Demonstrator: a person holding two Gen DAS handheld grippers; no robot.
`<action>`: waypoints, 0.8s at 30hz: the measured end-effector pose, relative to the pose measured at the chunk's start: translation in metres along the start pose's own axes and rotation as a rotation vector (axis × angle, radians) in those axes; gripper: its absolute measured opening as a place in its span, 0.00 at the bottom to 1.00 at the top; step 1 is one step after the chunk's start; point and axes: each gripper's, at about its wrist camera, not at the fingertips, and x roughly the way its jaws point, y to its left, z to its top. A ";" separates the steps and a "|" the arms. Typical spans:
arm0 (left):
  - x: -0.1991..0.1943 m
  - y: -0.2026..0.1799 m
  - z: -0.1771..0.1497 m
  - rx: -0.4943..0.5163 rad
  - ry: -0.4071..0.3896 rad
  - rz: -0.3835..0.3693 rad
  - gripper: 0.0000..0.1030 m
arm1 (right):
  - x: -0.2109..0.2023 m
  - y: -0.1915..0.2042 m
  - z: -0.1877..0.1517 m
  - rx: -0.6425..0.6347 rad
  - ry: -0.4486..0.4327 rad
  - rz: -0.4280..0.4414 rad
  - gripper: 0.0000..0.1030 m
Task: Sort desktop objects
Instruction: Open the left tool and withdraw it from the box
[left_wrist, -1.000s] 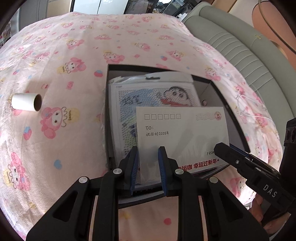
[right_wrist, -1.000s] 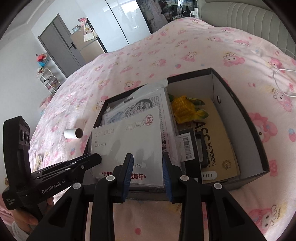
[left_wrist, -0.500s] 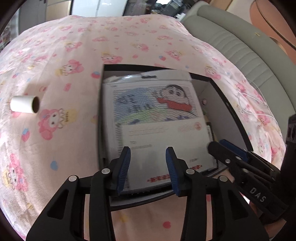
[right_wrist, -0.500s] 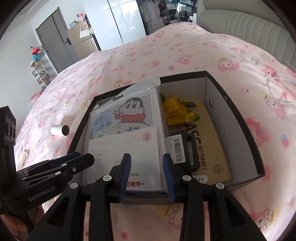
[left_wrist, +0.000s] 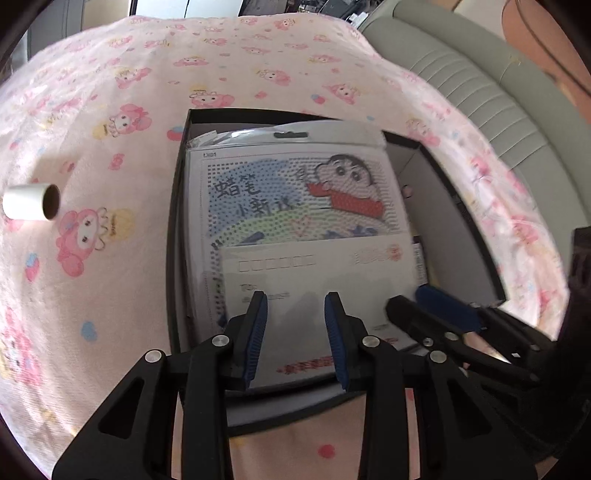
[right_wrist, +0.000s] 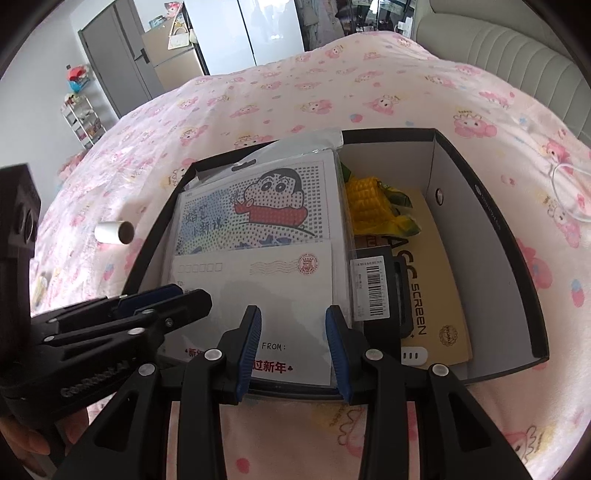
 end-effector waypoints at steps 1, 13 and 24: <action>-0.003 -0.001 -0.001 0.003 -0.008 -0.002 0.30 | -0.001 -0.001 0.000 0.009 0.000 0.007 0.31; -0.080 -0.013 -0.032 0.071 -0.131 0.069 0.29 | -0.059 0.044 -0.015 -0.024 -0.088 0.031 0.32; -0.169 -0.002 -0.075 0.055 -0.265 0.110 0.29 | -0.119 0.096 -0.042 -0.072 -0.170 0.058 0.32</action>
